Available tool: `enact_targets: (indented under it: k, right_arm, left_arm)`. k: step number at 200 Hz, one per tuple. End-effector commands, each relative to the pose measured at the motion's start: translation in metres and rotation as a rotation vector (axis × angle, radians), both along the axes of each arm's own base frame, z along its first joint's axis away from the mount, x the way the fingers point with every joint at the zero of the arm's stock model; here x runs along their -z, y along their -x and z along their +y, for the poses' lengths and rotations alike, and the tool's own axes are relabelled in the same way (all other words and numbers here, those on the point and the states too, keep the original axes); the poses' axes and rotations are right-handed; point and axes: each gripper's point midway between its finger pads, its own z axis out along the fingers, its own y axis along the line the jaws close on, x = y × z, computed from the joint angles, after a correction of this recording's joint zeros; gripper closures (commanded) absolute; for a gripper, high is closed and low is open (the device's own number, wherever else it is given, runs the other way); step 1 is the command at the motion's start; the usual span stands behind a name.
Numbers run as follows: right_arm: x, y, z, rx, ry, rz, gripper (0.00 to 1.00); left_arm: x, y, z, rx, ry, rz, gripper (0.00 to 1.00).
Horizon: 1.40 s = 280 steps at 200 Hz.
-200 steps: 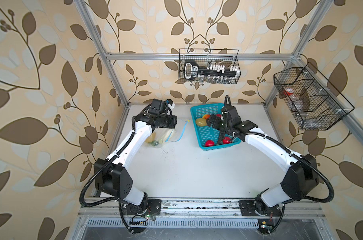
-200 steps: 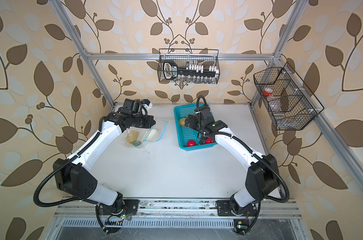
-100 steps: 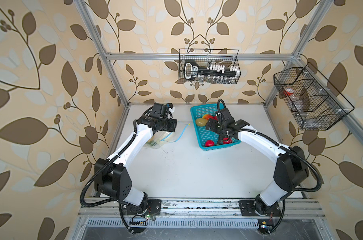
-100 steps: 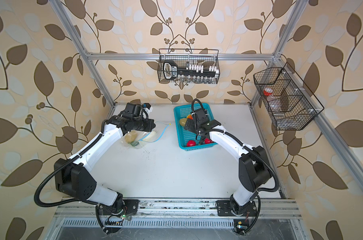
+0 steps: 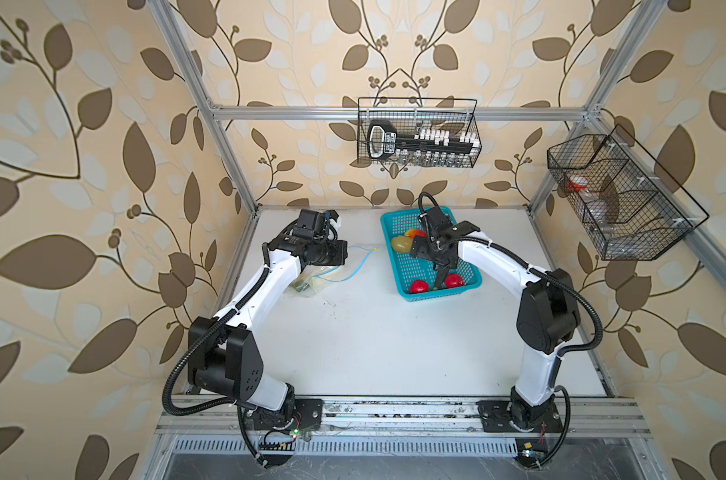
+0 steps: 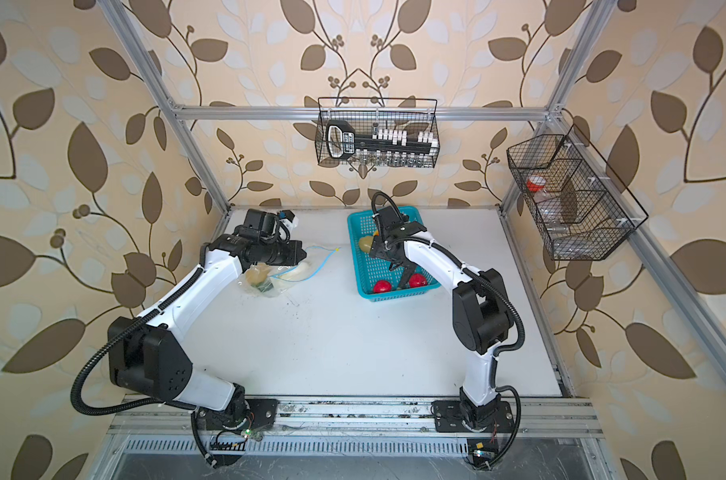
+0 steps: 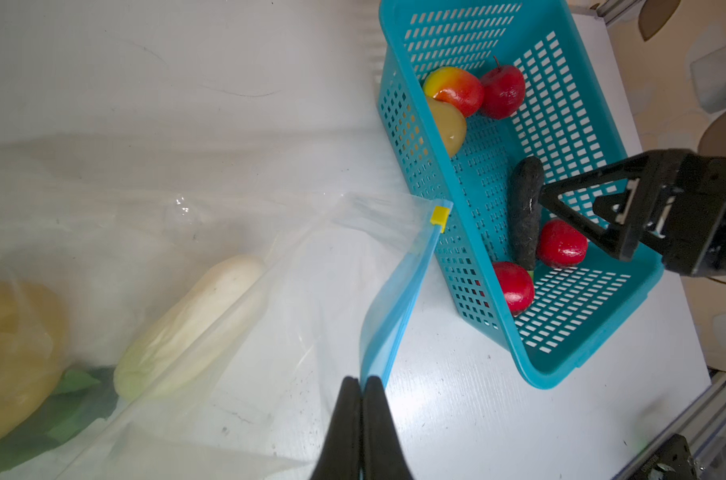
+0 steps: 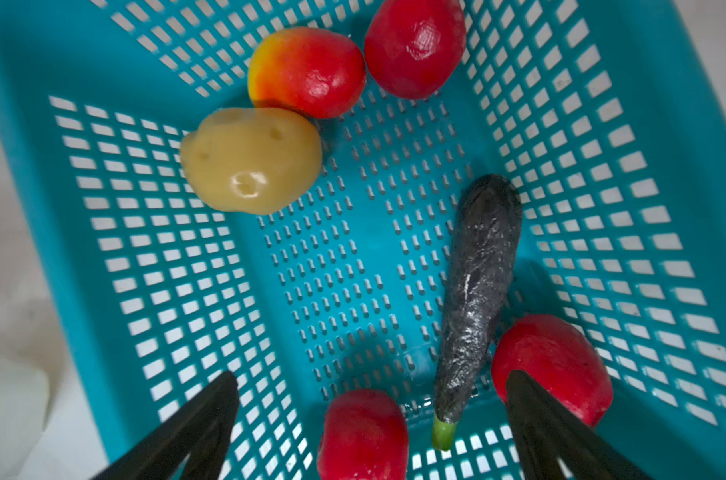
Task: Place the food in the zip-top bag and seal the zipper
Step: 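Lower the right gripper onto the dark eggplant in the basket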
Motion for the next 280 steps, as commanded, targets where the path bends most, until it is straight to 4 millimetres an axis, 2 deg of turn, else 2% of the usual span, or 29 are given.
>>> enact_targets:
  k: [1, 82, 166, 280]
  right_arm:
    - [0.010, 0.001, -0.021, 0.023, 0.111, 0.056, 0.00]
    - [0.035, -0.009, -0.046, 0.048, 0.173, 0.108, 0.00]
    - [0.055, -0.026, -0.051, 0.039, 0.156, 0.127, 0.00]
    - [0.084, -0.036, -0.051, 0.029, 0.152, 0.166, 0.16]
  left_arm:
    - [-0.012, 0.000, 0.004, -0.007, 0.020, -0.037, 1.00]
    - [-0.008, 0.000, 0.003, -0.007, 0.037, -0.022, 1.00]
    - [-0.009, 0.000, 0.006, -0.019, 0.047, -0.017, 1.00]
    - [-0.003, -0.001, 0.008, -0.027, 0.059, 0.003, 1.00]
